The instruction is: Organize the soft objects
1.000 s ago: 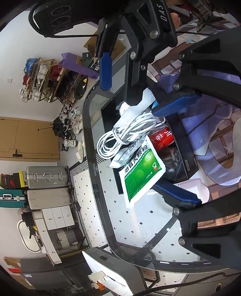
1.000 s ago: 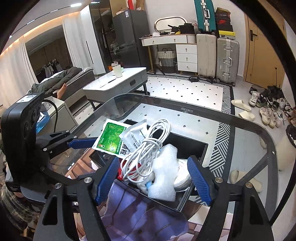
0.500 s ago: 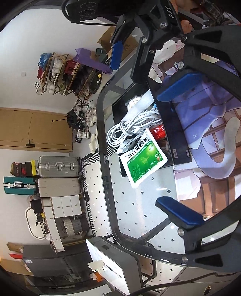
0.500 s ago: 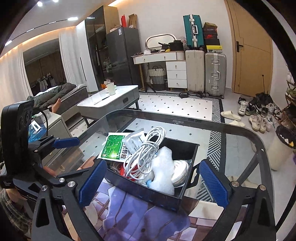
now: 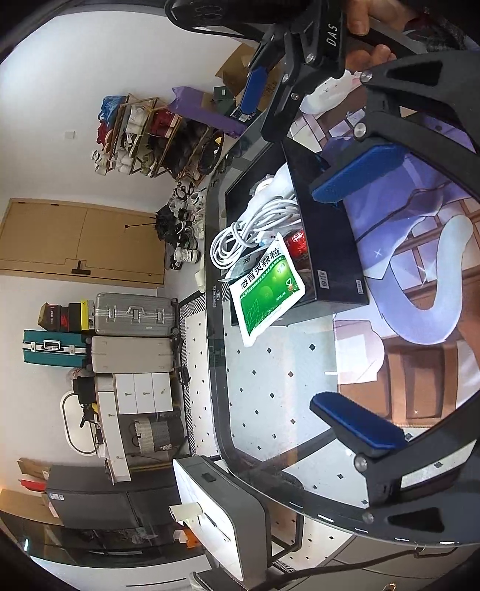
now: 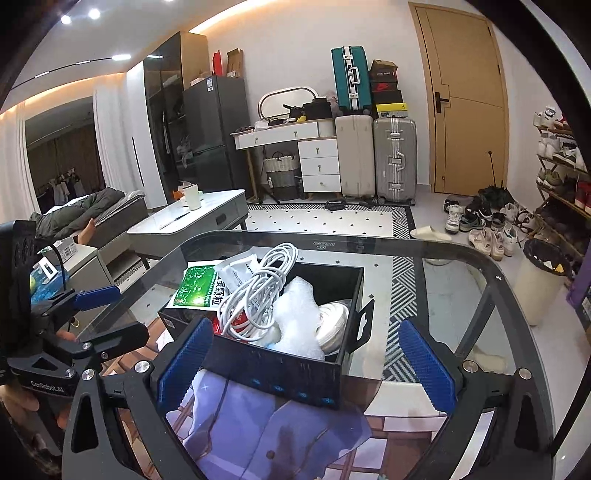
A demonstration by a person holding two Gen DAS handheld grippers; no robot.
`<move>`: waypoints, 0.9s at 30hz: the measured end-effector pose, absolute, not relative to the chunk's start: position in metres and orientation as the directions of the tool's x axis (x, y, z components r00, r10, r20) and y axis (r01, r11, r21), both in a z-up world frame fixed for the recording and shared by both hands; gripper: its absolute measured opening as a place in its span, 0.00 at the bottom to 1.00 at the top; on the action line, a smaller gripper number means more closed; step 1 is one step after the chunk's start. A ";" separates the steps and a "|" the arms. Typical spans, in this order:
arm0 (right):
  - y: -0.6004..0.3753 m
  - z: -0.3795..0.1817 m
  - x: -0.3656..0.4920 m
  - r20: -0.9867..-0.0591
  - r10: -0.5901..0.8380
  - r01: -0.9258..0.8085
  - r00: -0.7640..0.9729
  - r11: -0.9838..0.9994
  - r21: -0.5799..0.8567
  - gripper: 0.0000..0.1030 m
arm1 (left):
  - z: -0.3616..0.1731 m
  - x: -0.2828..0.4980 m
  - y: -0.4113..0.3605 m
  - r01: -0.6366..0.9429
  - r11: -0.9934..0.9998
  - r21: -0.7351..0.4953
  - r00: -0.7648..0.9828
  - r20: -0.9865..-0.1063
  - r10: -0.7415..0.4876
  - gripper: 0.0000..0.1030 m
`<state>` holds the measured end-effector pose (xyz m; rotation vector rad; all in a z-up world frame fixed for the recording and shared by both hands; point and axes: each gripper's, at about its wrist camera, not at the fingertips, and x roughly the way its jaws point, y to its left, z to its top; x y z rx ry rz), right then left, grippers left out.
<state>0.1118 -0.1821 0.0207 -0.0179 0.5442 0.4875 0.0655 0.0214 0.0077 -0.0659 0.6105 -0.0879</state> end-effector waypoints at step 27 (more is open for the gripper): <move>-0.182 0.009 0.094 -0.400 0.388 -0.398 0.830 0.915 0.062 0.99 | -0.013 0.052 0.024 0.033 0.997 -0.073 0.861 -0.505 -0.065 1.00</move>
